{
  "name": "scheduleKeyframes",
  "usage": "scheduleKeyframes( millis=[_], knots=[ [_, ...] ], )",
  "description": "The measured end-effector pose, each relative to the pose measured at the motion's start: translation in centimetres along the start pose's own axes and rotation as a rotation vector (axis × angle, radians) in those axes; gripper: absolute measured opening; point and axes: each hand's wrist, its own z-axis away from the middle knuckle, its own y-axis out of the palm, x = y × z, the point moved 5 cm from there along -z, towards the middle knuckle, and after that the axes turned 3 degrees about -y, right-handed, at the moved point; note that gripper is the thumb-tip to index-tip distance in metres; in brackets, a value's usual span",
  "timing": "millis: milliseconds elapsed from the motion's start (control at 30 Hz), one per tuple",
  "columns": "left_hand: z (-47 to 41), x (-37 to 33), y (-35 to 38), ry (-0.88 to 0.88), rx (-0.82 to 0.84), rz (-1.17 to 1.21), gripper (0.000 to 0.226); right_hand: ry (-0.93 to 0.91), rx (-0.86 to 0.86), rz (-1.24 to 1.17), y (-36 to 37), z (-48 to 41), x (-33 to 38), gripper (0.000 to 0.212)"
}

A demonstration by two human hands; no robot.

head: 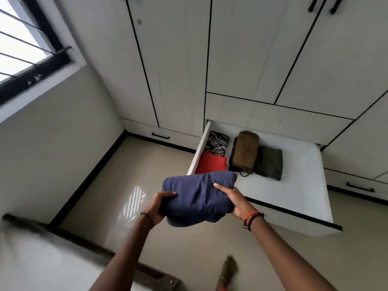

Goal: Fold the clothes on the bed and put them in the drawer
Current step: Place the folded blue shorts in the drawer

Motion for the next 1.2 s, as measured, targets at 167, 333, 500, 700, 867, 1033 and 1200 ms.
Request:
scheduleKeyframes(
  millis=[167,333,500,700,867,1033,1200],
  knots=[
    [-7.2,-2.0,8.6,-0.088,0.036,-0.073,0.041,0.057,-0.108,-0.012,-8.2,-5.3,3.6,0.031],
    [-14.7,-3.0,16.4,-0.134,0.096,-0.176,0.062,0.093,-0.2,-0.054,-15.8,-10.3,5.8,0.028],
    [-22.1,-2.5,21.5,-0.215,0.105,-0.311,0.066,0.124,-0.287,-0.107,-22.0,-15.4,5.6,0.04],
    [-31.5,0.7,25.7,-0.325,0.159,-0.425,0.036,0.202,-0.387,-0.107,-28.4,-22.3,2.3,0.034],
    [-38.7,4.5,26.6,-0.35,0.123,-0.482,0.02,0.256,-0.424,-0.082,-31.8,-26.3,-1.4,0.025],
    [-44.8,7.6,27.0,-0.259,0.1,-0.509,0.03,0.251,-0.428,-0.105,-34.8,-30.6,-5.5,0.032],
    [-49.9,11.4,25.7,-0.166,0.064,-0.614,0.057,0.367,-0.336,-0.043,-37.2,-33.9,-10.9,0.043]
  ],
)
